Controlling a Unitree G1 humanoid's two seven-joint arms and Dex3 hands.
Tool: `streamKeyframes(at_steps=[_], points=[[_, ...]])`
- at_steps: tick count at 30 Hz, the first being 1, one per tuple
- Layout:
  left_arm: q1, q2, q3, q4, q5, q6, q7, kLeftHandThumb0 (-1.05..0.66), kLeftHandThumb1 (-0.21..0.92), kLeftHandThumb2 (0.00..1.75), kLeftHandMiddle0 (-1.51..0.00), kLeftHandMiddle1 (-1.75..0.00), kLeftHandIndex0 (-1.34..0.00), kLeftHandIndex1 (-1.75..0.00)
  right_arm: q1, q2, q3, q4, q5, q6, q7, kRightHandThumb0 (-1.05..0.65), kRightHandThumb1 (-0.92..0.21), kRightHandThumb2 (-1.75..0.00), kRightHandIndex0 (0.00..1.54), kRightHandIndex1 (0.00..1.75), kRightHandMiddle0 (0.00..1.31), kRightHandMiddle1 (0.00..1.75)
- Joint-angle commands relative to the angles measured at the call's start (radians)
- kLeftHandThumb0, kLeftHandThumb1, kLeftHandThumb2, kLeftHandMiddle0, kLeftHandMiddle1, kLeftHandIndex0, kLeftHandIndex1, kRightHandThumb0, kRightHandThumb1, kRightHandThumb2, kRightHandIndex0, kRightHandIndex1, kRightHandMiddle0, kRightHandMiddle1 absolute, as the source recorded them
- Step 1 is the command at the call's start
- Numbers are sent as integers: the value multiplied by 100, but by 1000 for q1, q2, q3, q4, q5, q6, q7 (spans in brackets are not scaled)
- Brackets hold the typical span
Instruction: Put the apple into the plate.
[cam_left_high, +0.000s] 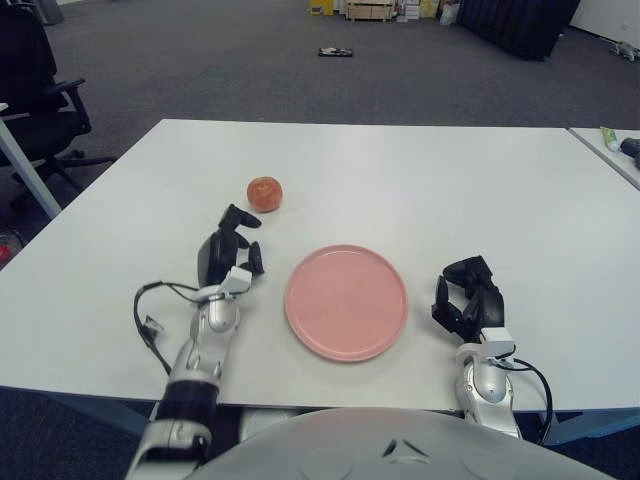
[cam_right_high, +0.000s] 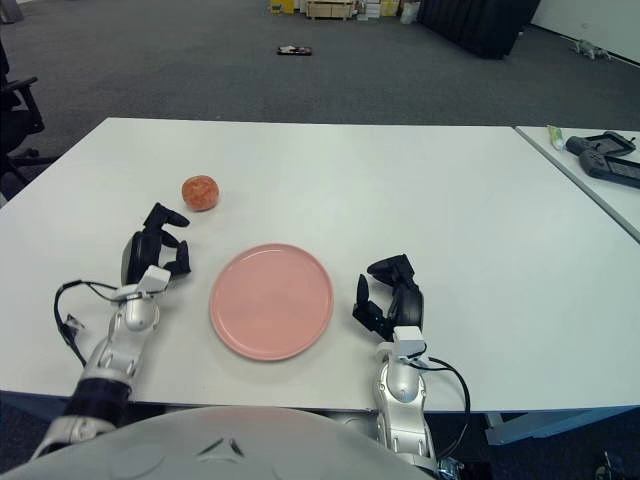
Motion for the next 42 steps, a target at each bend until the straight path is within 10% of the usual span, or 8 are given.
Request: streamKeyframes(at_steps=[1,7,15,20,31,42], points=[[-93,42,-34,110,53,-37,83,-1,30,136,-62,-174,-39,-175,-12,0,0,6,-2,-1,-3,-41,-57,-101,64,155,42,175],[-194,81,-87,230,107,-42,170,-1,35,125,-63,-161,-39,-175,-9,-1,3,-2,3,-7,2,-41,-57,-101,65,155,42,175],[-286,119,-155,331,131,-36,172,-31,88,59,-37,-119,-20,-175,-12,-1,-3,9,-16,-2,-19,-41,-54,-104,66,160,44,175],[-389,138,-181,483,102,-49,123,-65,91,86,-7,-89,-3,-125,-10,-3,-3,4,-26,2,-25,-41,-54,-104,67,159,44,175],[-548,112,-235,686,71,-44,67,-88,91,48,0,-14,0,-56,-12,-1,-1,10,-3,-6,-13,-41,-56,-101,67,157,42,175],[-657,121,-358,812,128,18,-34,-103,92,34,0,0,0,-3,-10,0,-5,7,-4,-8,-13,-41,-55,-103,70,159,43,175]])
